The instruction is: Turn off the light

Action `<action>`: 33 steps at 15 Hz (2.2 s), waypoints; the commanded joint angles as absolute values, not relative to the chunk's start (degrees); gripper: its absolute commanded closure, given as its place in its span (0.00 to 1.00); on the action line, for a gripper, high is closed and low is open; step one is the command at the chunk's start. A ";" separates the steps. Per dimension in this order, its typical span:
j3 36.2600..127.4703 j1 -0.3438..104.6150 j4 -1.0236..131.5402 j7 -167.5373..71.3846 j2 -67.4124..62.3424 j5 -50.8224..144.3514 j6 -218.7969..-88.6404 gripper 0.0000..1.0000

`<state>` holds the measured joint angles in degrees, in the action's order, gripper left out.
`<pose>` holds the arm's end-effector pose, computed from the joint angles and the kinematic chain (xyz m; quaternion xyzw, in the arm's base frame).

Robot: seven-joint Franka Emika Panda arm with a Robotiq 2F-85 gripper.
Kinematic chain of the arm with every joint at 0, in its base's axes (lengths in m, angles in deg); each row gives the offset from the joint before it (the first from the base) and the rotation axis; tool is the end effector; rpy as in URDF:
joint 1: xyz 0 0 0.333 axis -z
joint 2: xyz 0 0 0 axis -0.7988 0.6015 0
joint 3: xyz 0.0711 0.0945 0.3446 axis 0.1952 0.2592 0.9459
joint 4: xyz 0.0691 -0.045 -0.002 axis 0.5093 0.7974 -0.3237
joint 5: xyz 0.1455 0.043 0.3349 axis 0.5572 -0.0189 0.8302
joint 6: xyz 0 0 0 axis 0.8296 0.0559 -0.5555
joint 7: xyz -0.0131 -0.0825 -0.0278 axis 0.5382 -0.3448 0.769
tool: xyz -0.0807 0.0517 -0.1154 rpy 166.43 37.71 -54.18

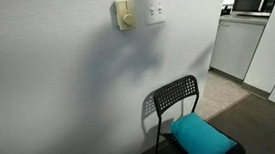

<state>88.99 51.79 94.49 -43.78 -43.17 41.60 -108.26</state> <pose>0.3576 0.0098 0.5747 0.9933 0.0363 -0.0697 0.0845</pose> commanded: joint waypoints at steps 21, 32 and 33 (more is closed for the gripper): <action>89.20 47.08 90.26 -28.50 -32.92 39.55 -122.05 0.00; 90.64 45.81 84.23 -18.57 -24.96 33.00 -126.10 0.00; 90.65 45.81 83.99 -18.45 -24.75 32.97 -126.08 0.00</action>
<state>90.20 45.39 84.16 -18.47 -24.80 32.91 -126.28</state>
